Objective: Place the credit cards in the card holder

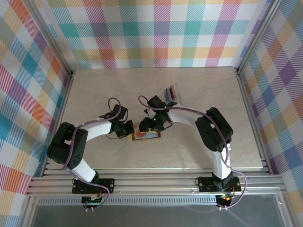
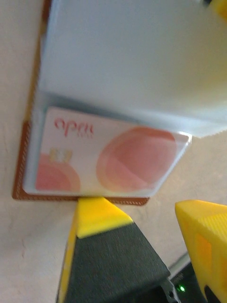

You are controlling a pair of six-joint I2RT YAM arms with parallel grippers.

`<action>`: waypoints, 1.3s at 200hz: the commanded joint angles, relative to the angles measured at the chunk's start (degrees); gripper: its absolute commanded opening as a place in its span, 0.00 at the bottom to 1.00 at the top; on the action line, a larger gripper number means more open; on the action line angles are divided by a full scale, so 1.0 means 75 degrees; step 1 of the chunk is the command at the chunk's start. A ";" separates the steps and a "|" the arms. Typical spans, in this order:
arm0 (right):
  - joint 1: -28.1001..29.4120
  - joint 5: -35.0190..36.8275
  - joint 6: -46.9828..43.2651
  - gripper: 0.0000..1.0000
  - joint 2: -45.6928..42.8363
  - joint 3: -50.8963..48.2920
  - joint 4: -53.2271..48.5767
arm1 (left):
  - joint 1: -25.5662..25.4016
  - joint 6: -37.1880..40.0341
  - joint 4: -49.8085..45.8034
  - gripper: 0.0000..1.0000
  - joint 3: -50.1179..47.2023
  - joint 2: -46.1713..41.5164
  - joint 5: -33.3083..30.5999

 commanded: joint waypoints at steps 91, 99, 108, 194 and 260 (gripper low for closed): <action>0.0073 -0.1611 0.0424 0.55 -0.0123 -0.0618 0.2337 | 0.0087 -0.0492 0.0493 0.00 -0.0617 0.0766 0.1196; 0.0073 -0.1675 0.0477 0.55 -0.0086 -0.0627 0.2441 | 0.0128 -0.0517 0.0479 0.00 -0.0643 0.0679 0.1185; 0.0073 -0.1615 0.0468 0.56 -0.0047 -0.0612 0.2358 | 0.0163 -0.0502 0.0339 0.00 -0.0656 0.0563 0.1067; -0.0079 -0.2416 0.1051 0.67 0.0605 -0.0526 0.2715 | 0.0646 -0.0727 0.0027 0.15 -0.0814 -0.0495 0.1356; -0.0232 -0.2798 0.1345 0.70 0.0792 -0.0573 0.2942 | 0.0826 -0.0904 -0.0698 0.17 -0.0535 -0.1351 0.1090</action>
